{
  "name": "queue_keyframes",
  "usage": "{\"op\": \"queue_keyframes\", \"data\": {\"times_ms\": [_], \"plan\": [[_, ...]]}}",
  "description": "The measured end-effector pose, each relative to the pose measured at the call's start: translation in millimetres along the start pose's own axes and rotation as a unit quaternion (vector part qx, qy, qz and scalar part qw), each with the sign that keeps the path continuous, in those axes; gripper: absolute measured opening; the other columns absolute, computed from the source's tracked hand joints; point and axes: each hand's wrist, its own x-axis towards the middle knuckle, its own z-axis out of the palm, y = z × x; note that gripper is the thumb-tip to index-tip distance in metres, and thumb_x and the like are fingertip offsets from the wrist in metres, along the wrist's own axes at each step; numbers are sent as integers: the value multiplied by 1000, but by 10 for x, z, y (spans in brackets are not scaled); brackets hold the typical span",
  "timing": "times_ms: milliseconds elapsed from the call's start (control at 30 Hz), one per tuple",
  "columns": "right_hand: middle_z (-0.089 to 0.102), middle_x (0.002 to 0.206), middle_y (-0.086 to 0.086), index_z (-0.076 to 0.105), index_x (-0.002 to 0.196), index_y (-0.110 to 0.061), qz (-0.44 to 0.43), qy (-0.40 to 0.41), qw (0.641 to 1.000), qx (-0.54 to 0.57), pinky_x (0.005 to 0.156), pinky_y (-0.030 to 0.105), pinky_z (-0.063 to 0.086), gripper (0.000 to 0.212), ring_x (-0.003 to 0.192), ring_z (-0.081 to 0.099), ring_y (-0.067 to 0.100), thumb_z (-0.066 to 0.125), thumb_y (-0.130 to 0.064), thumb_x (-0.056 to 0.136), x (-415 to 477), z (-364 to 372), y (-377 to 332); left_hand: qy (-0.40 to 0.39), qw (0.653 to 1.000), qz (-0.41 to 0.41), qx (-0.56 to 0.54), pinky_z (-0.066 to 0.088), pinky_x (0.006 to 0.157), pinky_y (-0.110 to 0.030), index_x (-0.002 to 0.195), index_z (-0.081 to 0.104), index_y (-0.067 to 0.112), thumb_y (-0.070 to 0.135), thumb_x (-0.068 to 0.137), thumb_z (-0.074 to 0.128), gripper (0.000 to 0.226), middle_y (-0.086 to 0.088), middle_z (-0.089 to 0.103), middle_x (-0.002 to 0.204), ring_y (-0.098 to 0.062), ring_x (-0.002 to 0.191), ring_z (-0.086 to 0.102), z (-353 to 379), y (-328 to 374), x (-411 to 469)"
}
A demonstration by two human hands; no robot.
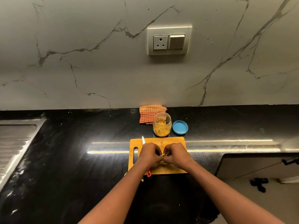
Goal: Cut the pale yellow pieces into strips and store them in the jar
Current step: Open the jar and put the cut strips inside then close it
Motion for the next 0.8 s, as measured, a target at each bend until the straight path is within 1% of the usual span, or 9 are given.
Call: {"op": "queue_keyframes", "data": {"times_ms": [67, 167, 300, 400, 500, 600, 700, 800], "plan": [[66, 75, -7, 70, 82, -19, 3, 15, 1000, 25, 67, 28, 56, 10, 71, 61, 9, 74, -20, 73, -18, -30, 8, 7, 1000, -3, -20, 53, 67, -18, 84, 74, 16, 12, 75, 80, 11, 6, 67, 77, -7, 72, 63, -30, 6, -7], [65, 75, -7, 70, 82, -20, 1, 48, 998, 50, 62, 21, 53, 11, 71, 61, 9, 76, -19, 73, -21, -138, -12, 26, 999, 1, -39, 52, 63, -16, 84, 74, 16, 12, 74, 81, 12, 7, 67, 76, -7, 71, 63, -115, 51, -2], [65, 72, -5, 71, 82, -17, -24, 95, 991, 85, 60, 19, 53, 12, 68, 63, 8, 77, -14, 73, 5, -376, -126, 74, 995, 30, -67, 54, 64, -18, 82, 75, 15, 9, 71, 81, 14, 5, 69, 76, -7, 70, 65, -308, 169, 73], [66, 74, -6, 70, 84, -17, -44, 135, 985, 102, 61, 16, 54, 13, 69, 64, 8, 79, -14, 75, 77, -578, -231, 111, 989, 43, -93, 56, 65, -19, 83, 75, 15, 12, 73, 82, 13, 5, 70, 77, -8, 70, 65, -502, 283, 170], [67, 72, -6, 71, 82, -16, -57, 173, 976, 121, 59, 18, 54, 12, 66, 65, 7, 79, -12, 75, 207, -758, -329, 138, 984, 58, -101, 56, 67, -18, 86, 75, 13, 12, 75, 81, 13, 4, 69, 79, -7, 72, 66, -699, 391, 282], [65, 72, -5, 70, 82, -15, -63, 198, 972, 105, 55, 13, 49, 10, 64, 62, 6, 78, -13, 76, 350, -897, -430, 150, 982, 68, -89, 56, 68, -18, 86, 76, 12, 12, 76, 81, 12, 3, 70, 80, -7, 74, 66, -842, 472, 425], [65, 75, -3, 70, 86, -13, -61, 207, 973, 77, 59, 17, 51, 9, 68, 62, 8, 76, -13, 79, 502, -940, -493, 139, 987, 55, -62, 58, 72, -26, 87, 75, 11, 10, 76, 80, 11, -1, 71, 83, -10, 76, 66, -915, 509, 572], [65, 78, -1, 71, 90, -10, -51, 207, 976, 41, 62, 19, 49, 9, 69, 60, 9, 73, -11, 81, 649, -911, -495, 129, 990, 50, -32, 57, 70, -27, 85, 76, 11, 8, 76, 79, 10, -2, 72, 82, -11, 75, 65, -929, 520, 682]]}}
